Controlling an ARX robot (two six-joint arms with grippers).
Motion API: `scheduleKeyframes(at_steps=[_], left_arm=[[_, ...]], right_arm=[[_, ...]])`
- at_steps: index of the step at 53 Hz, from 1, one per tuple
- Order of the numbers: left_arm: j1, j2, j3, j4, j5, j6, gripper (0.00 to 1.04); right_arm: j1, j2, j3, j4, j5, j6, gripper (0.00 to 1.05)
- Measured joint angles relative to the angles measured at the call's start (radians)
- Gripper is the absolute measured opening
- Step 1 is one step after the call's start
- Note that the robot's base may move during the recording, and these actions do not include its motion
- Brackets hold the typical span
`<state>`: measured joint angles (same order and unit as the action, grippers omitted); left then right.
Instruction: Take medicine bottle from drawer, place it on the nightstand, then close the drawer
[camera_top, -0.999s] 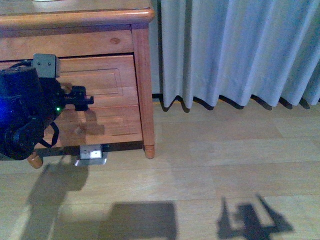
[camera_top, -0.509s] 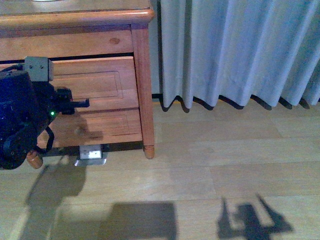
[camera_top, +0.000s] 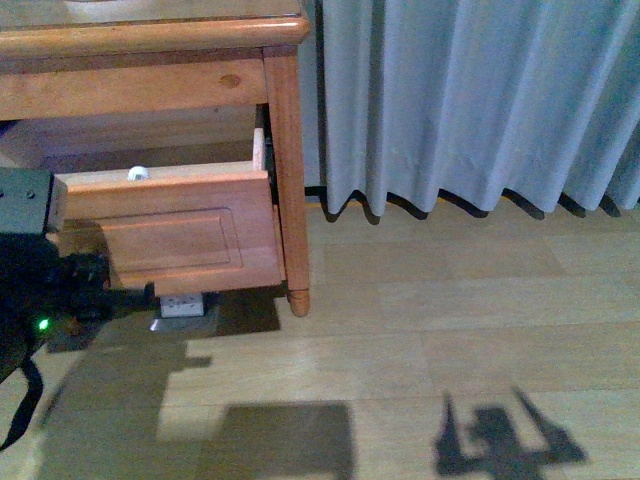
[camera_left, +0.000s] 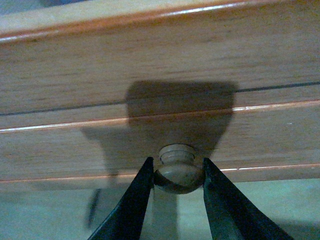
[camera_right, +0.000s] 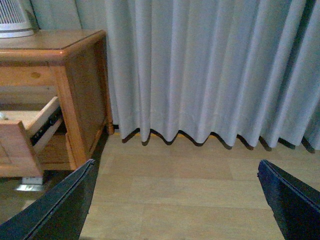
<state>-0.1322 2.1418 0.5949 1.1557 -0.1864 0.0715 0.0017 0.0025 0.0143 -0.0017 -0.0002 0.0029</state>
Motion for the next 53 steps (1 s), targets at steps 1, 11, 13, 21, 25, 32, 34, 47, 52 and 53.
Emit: scheduleKeyframes(at_steps=[1,11,13,21,25,32,34,47,52,53], left_arm=[[-0.002,-0.01,-0.011,-0.006,-0.003,-0.001,0.24],[-0.03,-0.118,-0.127,-0.076,-0.033,-0.021,0.24],[-0.032,-0.129,-0.138,-0.083,-0.038,-0.021,0.24],[-0.032,-0.152,-0.148,-0.131,-0.039,-0.032,0.38],[-0.034,-0.167,-0.155,-0.143,-0.027,-0.034,0.49],[-0.04,-0.224,-0.173,-0.189,-0.024,-0.042,0.68],[-0.043,-0.259,-0.185,-0.217,-0.024,-0.043,0.75],[-0.045,-0.592,-0.22,-0.49,-0.01,-0.029,0.97],[-0.031,-0.772,-0.205,-0.623,-0.002,-0.002,0.98],[-0.027,-0.817,-0.198,-0.653,-0.002,0.008,0.98]], right_arm=[[0.0,0.0,0.0,0.0,0.0,0.0,0.98],[0.0,0.0,0.0,0.0,0.0,0.0,0.98],[0.0,0.0,0.0,0.0,0.0,0.0,0.98],[0.0,0.0,0.0,0.0,0.0,0.0,0.98],[0.0,0.0,0.0,0.0,0.0,0.0,0.98],[0.0,0.0,0.0,0.0,0.0,0.0,0.98],[0.0,0.0,0.0,0.0,0.0,0.0,0.98],[0.0,0.0,0.0,0.0,0.0,0.0,0.98],[0.0,0.0,0.0,0.0,0.0,0.0,0.98],[0.0,0.0,0.0,0.0,0.0,0.0,0.98]])
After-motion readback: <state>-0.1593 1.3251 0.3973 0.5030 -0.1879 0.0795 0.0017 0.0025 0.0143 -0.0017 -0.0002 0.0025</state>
